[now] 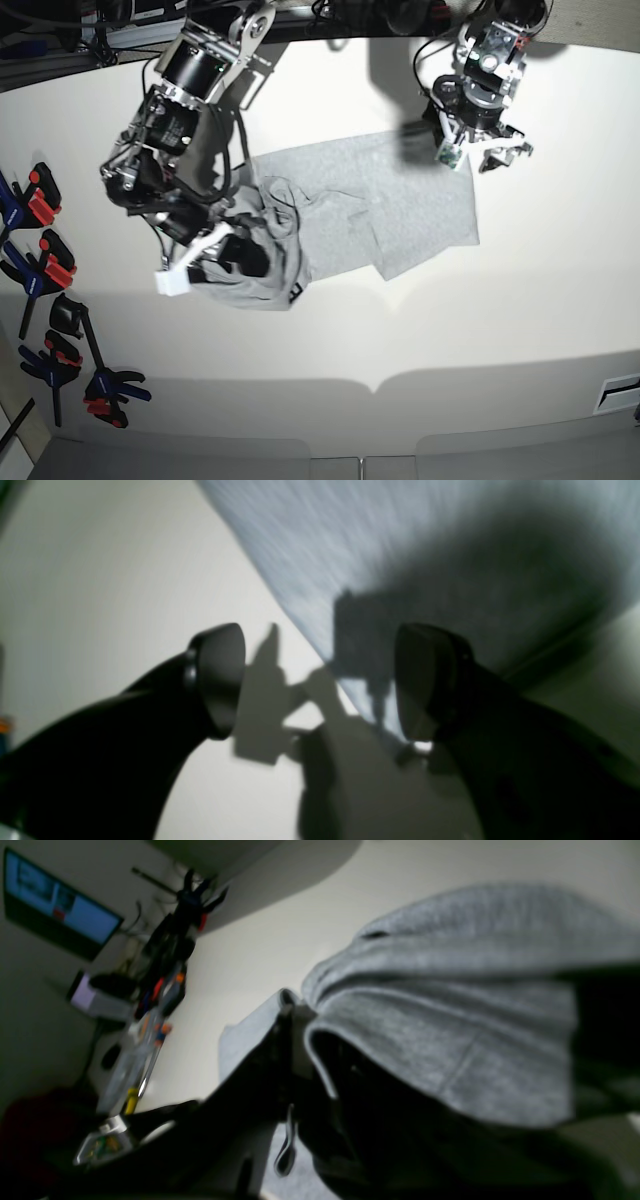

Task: Fold the T-shirt properly
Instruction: 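Grasp the shirt's folded end with the right gripper and fold it over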

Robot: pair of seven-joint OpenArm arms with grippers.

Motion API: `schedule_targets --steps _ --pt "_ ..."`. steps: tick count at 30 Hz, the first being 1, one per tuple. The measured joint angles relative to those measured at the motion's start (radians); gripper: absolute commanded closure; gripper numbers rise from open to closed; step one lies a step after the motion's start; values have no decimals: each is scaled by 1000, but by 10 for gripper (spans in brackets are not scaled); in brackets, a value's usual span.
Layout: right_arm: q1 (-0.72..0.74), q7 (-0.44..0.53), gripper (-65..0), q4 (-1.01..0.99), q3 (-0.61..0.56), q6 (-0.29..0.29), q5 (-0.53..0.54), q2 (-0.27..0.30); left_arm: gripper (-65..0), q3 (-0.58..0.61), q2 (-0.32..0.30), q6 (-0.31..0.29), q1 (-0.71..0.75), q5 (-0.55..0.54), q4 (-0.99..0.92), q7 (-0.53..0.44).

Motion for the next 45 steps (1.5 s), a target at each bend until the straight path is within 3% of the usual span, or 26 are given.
schedule_targets --steps 8,13,17,20,32,39,42,45 --pt "3 8 0 0 -155 1 0 -83 -427 -2 32 11 -96 -3 -78 14" --pt "58 50 0 0 -260 0 -36 -74 -427 -2 70 11 -127 -3 -81 14" --pt "68 190 0 -2 -367 -13 -213 -74 -427 -1 80 4 -126 -3 -81 13" --pt "60 228 0 -43 -423 -40 -314 -74 -427 -1 80 3 -126 -10 -81 1" --pt "58 369 0 -93 -658 -88 -312 -70 -427 -1 80 0 -126 -56 -81 -6" --pt "58 404 0 -93 -769 -88 -309 -71 -428 -1 80 -4 -120 -75 108 394" --pt "58 411 0 -93 -787 -95 -330 -71 -428 0 80 -5 -118 -74 265 488" --pt "58 428 0 -93 -790 -133 -361 -71 -428 -1 80 -7 -111 -27 386 483"
